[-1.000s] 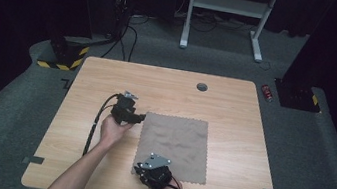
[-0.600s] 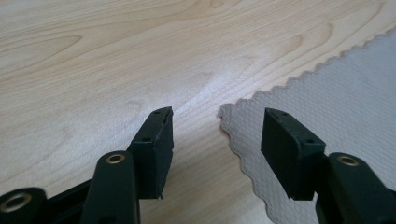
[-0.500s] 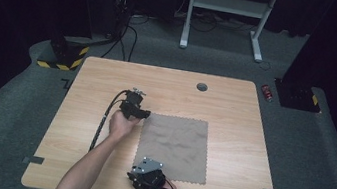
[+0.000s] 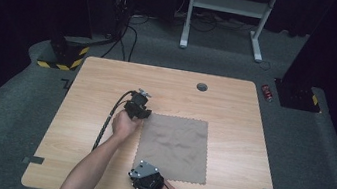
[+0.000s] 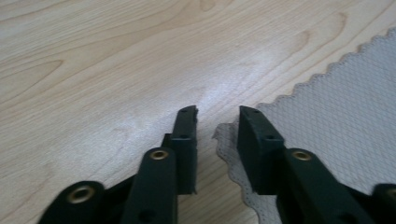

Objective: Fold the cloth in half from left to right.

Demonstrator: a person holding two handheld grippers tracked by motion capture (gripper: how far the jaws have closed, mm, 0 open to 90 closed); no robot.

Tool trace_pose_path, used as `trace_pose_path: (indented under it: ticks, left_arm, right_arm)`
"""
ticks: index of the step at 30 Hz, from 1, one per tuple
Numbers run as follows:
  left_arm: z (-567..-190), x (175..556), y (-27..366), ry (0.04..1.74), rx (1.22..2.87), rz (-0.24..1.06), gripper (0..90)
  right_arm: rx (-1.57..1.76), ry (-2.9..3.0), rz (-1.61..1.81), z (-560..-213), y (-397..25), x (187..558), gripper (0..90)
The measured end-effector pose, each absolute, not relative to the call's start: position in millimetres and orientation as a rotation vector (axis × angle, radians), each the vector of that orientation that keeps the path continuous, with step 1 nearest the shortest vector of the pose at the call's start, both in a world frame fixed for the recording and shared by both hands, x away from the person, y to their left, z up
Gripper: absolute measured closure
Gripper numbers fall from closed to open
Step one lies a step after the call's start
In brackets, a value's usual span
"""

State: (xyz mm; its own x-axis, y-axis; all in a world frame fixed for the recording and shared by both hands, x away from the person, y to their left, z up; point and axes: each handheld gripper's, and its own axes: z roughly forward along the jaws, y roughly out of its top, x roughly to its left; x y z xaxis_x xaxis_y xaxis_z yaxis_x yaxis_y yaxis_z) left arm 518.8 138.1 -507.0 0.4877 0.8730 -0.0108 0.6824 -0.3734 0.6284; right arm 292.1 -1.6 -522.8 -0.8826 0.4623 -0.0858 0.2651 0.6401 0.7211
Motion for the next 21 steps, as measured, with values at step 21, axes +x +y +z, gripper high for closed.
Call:
trace_pose_path:
  ticks: [21]
  left_arm:
    - [-496.5,524.0,148.4,1.255,2.138,0.328,89.8]
  right_arm:
    - [0.601,2.581,1.078,-515.1,0.9,291.9,90.0]
